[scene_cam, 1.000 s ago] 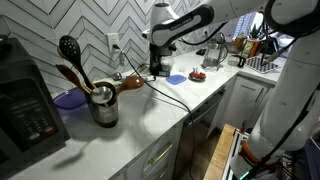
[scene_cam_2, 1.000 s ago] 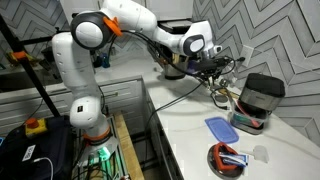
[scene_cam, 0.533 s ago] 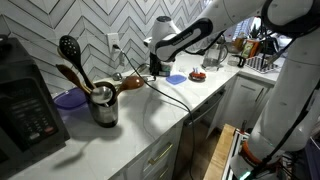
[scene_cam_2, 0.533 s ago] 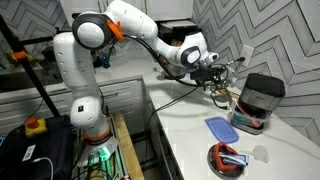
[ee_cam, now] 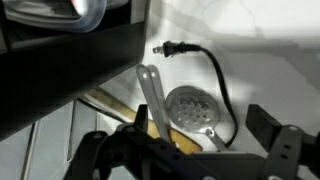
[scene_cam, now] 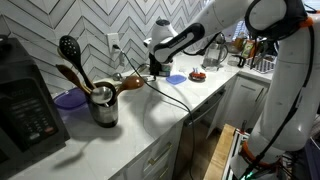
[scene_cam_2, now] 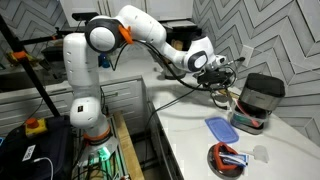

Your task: Put the silver ladle in the utensil holder

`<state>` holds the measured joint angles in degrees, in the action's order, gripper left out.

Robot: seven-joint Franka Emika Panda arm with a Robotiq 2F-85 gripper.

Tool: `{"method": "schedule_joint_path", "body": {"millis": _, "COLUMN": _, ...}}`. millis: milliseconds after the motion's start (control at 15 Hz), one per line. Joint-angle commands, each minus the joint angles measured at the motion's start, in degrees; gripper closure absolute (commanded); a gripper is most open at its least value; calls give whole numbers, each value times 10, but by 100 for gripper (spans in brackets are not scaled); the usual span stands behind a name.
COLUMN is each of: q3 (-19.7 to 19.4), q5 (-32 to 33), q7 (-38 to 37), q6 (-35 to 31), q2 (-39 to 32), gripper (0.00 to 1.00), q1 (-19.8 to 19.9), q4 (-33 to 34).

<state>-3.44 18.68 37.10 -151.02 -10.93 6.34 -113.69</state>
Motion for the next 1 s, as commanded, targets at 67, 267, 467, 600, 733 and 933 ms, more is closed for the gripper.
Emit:
{"method": "schedule_joint_path", "body": {"millis": 67, "q3": 18, "q5": -76, "q7": 5, "q6": -70, "q2": -84, "gripper": 0, "q1": 16, "q4": 90}}
{"method": "schedule_joint_path", "body": {"millis": 267, "q3": 45, "q5": -115, "q7": 35, "q6": -55, "q2": -142, "gripper": 0, "q1": 31, "q4": 157}}
{"method": "schedule_joint_path", "body": {"millis": 467, "q3": 67, "q5": -124, "q7": 53, "q6": -57, "q2": -207, "gripper": 0, "q1": 38, "q4": 233}}
{"method": "schedule_joint_path", "body": {"millis": 600, "q3": 79, "q5": -121, "q7": 60, "q6": -49, "q2": -242, "gripper": 0, "q1": 40, "q4": 283}}
{"method": "schedule_joint_path", "body": {"millis": 733, "q3": 83, "q5": -113, "q7": 60, "q6": -40, "q2": -274, "gripper": 1, "q1": 34, "q4": 328}}
{"method": "schedule_joint_path", "body": {"millis": 933, "q3": 96, "q5": -113, "q7": 67, "q6": -16, "q2": -313, "gripper": 10, "q1": 29, "q4": 382}}
